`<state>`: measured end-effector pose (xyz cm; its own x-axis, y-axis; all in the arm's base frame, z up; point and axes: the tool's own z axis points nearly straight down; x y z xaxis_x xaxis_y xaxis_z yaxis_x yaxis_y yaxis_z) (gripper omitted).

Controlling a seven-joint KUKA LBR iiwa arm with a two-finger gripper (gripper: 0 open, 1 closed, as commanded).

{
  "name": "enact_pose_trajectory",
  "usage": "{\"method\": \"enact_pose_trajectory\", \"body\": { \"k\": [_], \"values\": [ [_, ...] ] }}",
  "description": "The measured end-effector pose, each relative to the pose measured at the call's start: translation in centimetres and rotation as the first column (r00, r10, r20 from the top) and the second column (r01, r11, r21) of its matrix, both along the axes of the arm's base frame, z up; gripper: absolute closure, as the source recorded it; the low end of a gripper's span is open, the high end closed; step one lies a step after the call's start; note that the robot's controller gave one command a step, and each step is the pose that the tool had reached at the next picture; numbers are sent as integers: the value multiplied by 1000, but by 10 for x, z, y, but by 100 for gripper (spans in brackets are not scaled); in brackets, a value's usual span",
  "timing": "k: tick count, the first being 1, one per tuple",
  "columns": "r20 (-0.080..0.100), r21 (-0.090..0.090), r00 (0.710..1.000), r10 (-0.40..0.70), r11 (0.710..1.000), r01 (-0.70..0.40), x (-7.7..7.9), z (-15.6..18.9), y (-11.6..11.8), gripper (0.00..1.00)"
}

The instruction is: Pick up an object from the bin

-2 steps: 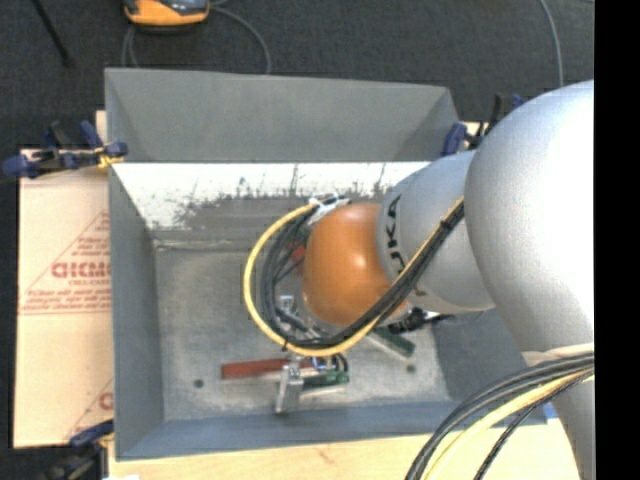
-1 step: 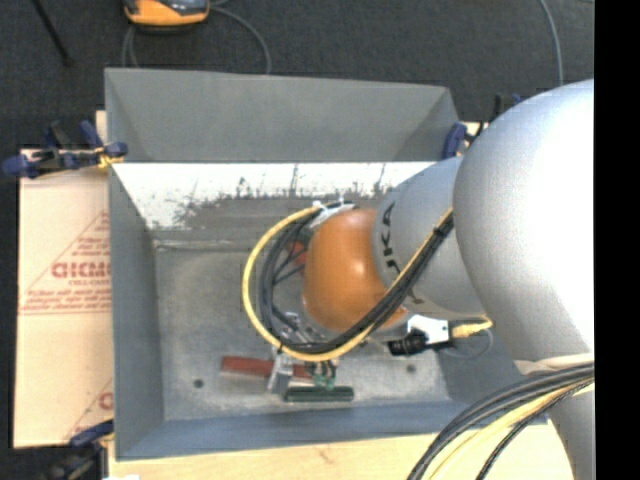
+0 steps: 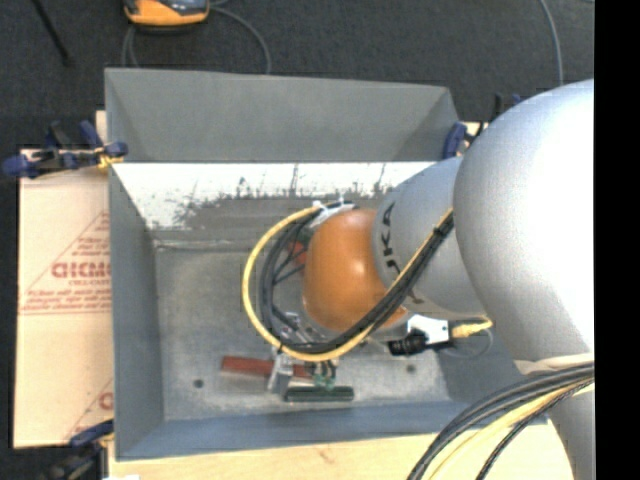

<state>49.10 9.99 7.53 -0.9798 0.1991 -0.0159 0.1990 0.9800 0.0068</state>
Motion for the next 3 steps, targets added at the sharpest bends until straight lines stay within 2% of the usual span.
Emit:
{"method": "enact_pose_trajectory", "body": {
  "k": [1, 3],
  "values": [
    [-3, 0, 1000, 0, 1000, 0, 0, 2, 0, 100],
    [-21, -4, 1000, 1, 1000, -1, -3, 17, -1, 100]
  ]
}}
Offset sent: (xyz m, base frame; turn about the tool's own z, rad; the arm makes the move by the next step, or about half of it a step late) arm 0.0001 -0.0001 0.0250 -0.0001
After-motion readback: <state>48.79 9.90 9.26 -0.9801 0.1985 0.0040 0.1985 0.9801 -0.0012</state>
